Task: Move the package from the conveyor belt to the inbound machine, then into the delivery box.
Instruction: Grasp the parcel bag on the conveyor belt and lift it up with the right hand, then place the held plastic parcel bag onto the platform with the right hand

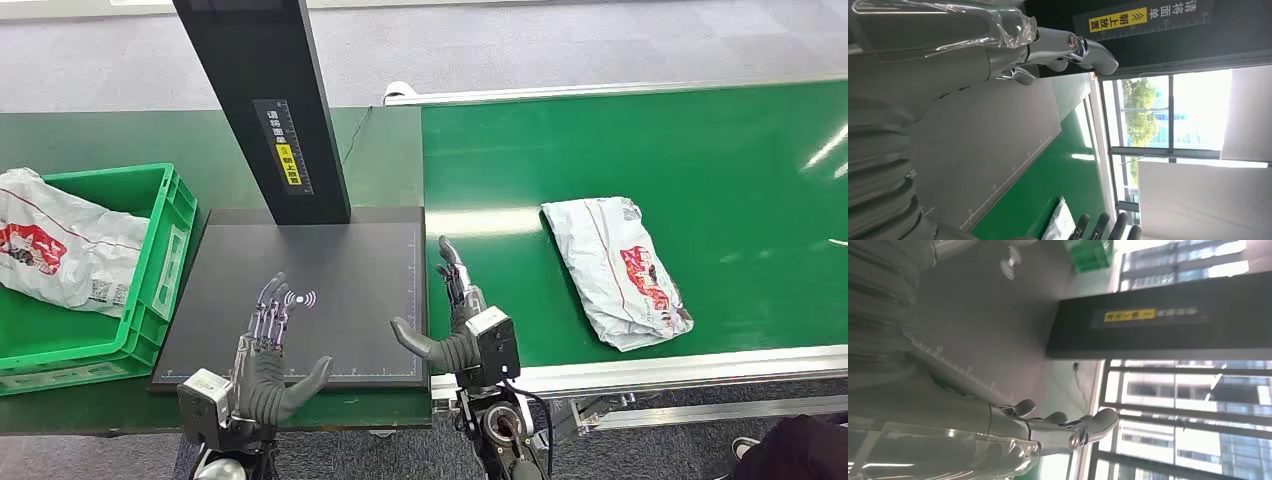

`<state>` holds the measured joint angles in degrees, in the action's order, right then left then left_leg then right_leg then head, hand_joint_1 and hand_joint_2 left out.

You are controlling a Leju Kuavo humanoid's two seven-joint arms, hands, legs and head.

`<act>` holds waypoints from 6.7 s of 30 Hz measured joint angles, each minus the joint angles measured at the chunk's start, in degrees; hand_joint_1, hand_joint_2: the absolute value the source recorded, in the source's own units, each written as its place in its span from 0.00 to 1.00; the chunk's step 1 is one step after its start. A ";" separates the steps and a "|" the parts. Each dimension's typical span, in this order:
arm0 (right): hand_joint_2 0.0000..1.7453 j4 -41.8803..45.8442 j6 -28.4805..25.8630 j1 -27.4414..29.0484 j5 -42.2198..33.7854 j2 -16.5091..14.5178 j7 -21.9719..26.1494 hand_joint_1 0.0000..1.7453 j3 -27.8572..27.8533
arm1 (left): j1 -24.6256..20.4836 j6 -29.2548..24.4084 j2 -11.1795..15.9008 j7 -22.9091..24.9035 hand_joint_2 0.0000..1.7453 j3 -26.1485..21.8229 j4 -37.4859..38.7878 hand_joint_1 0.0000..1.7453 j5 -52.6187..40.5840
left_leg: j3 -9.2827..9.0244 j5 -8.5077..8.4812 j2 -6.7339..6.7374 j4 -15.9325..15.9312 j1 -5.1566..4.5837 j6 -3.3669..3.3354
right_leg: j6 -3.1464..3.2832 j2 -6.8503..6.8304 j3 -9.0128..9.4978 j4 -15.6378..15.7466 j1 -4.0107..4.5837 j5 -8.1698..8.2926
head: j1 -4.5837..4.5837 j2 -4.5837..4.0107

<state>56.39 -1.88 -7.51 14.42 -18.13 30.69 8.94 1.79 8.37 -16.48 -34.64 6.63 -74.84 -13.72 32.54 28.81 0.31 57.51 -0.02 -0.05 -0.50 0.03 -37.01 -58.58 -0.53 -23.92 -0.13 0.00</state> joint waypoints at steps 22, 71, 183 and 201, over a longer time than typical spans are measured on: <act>1.00 -26.45 -9.88 -32.08 35.44 20.27 -30.11 0.00 -20.76 | -1.10 1.33 0.11 0.13 1.00 0.84 0.60 0.00 2.87 | -0.01 -0.15 -0.04 0.06 -0.13 -0.16 | -0.12 -0.03 0.07 0.00 -0.13 0.20 | 0.02 -0.02; 1.00 -40.75 14.57 -33.37 52.41 20.16 -42.60 0.00 -23.40 | -6.81 1.81 1.22 -0.15 1.00 -0.24 7.75 0.00 5.38 | 0.03 -0.15 -0.08 0.04 -0.08 -0.15 | -0.10 -0.05 0.04 0.00 -0.07 0.19 | 0.02 -0.02; 1.00 -29.96 -4.30 -30.23 22.63 4.92 -7.85 0.00 18.39 | -2.74 0.00 2.25 -1.42 1.00 0.95 3.10 0.00 4.19 | 0.08 -0.22 -0.06 0.02 0.15 0.19 | 0.11 -0.05 -0.06 -0.05 0.16 0.12 | 0.00 -0.02; 1.00 -17.92 -6.40 -21.85 1.52 5.13 6.94 0.00 9.53 | -2.12 -7.67 2.26 -2.60 1.00 1.00 2.50 0.00 3.25 | 0.10 -0.21 -0.09 0.01 0.15 0.19 | 0.11 -0.05 -0.06 -0.05 0.16 0.11 | 0.00 -0.02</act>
<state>38.47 -8.28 -29.36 15.94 -13.00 37.63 18.47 -0.34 0.70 -14.22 -37.24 7.64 -72.34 -10.47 32.64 28.60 0.22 57.52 0.13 0.14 -0.39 -0.03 -37.08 -58.63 -0.36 -23.81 -0.13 -0.02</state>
